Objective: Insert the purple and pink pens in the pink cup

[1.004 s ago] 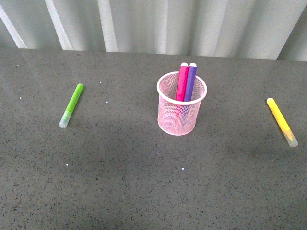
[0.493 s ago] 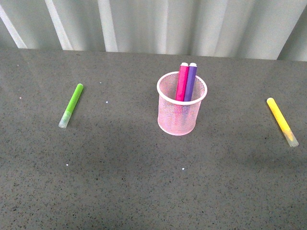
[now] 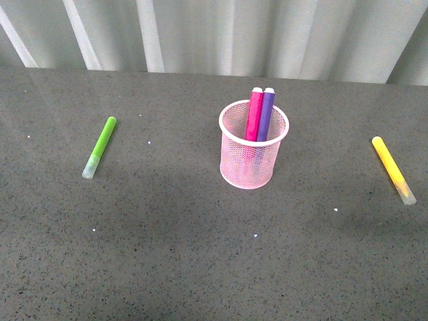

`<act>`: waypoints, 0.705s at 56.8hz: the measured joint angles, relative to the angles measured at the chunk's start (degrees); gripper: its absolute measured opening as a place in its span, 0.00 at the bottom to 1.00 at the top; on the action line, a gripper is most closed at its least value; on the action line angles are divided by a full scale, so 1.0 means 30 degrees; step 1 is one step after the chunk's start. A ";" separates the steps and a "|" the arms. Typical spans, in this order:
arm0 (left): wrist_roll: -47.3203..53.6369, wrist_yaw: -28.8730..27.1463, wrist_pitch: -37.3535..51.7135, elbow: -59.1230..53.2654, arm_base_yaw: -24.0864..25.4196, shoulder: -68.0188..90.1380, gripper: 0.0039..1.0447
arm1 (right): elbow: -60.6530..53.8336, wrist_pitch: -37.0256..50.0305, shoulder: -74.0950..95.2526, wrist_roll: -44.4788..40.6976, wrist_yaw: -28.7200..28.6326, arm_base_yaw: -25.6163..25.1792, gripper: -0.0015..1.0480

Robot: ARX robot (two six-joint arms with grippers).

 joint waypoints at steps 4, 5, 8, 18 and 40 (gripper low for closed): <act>0.0007 0.0000 0.0000 0.0000 0.0000 0.0000 0.94 | 0.0000 0.0000 0.0000 0.0000 0.0007 0.0000 0.59; 0.0007 0.0000 0.0000 0.0000 0.0000 0.0007 0.94 | 0.0000 0.0000 0.0000 0.0000 0.0007 0.0000 0.62; 0.0007 0.0000 0.0000 0.0000 0.0000 0.0007 0.94 | 0.0000 0.0000 0.0000 0.0000 0.0000 0.0000 0.71; 0.0007 0.0000 0.0000 0.0000 0.0000 0.0007 0.94 | 0.0000 0.0000 0.0000 0.0015 0.0007 0.0000 0.95; 0.0007 0.0000 0.0000 0.0000 0.0000 0.0007 0.94 | 0.0000 0.0000 0.0000 0.0015 0.0007 0.0000 0.93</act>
